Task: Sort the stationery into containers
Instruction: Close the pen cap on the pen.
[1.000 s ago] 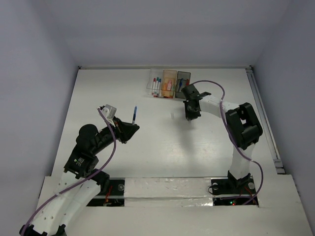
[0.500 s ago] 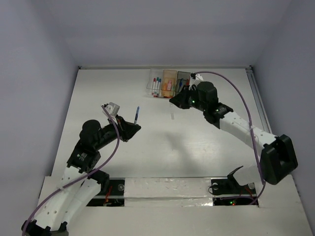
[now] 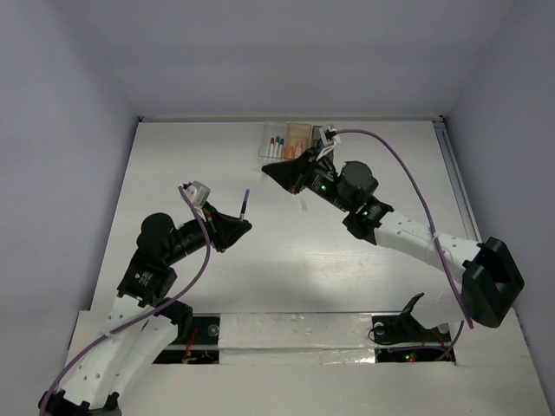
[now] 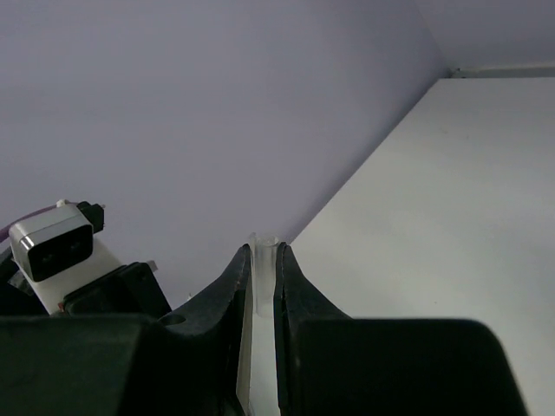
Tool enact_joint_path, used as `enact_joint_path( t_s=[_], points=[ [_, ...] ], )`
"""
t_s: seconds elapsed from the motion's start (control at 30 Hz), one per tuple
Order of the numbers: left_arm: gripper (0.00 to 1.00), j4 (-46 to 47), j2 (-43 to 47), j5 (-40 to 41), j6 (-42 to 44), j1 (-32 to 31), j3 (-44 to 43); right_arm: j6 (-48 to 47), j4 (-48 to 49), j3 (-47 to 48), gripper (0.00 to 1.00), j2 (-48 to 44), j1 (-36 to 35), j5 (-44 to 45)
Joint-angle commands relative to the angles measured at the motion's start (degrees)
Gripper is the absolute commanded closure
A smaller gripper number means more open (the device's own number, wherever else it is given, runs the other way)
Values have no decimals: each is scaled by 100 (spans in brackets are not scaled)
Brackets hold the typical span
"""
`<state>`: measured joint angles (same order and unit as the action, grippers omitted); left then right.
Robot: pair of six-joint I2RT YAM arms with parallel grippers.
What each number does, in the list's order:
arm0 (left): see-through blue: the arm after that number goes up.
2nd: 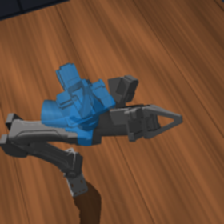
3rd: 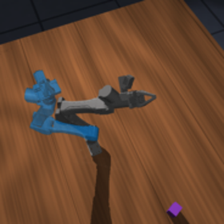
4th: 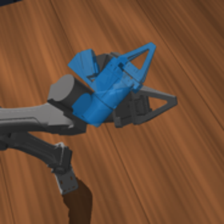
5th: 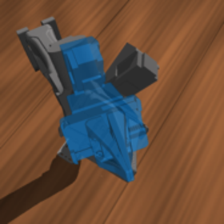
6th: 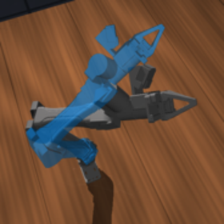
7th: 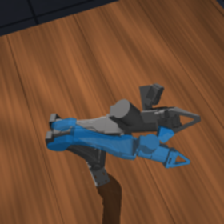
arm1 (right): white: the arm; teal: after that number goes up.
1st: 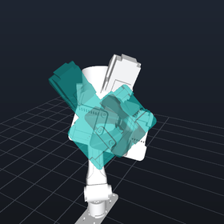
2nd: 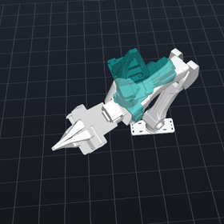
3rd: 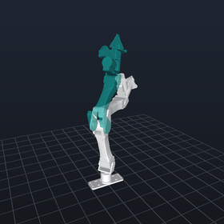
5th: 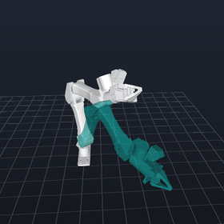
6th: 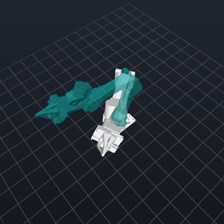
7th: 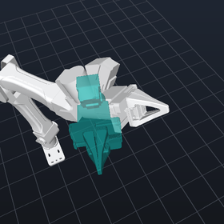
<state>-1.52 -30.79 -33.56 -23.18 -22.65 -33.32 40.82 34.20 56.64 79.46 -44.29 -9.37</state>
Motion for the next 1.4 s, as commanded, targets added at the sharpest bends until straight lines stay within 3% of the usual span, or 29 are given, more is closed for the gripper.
enact_joint_path(
  t_s=[0.0, 0.43, 1.37],
  points=[
    [100, 442, 64, -212, -81, 33, 71, -47, 834, 242, 100, 34, -281, 417],
    [100, 363, 37, -80, -64, 33, 45, 58, 1274, 215, 100, 157, -633, 682],
    [100, 354, -15, -72, -64, 33, 54, 198, 1722, 49, 100, 210, -686, 708]
  ],
)
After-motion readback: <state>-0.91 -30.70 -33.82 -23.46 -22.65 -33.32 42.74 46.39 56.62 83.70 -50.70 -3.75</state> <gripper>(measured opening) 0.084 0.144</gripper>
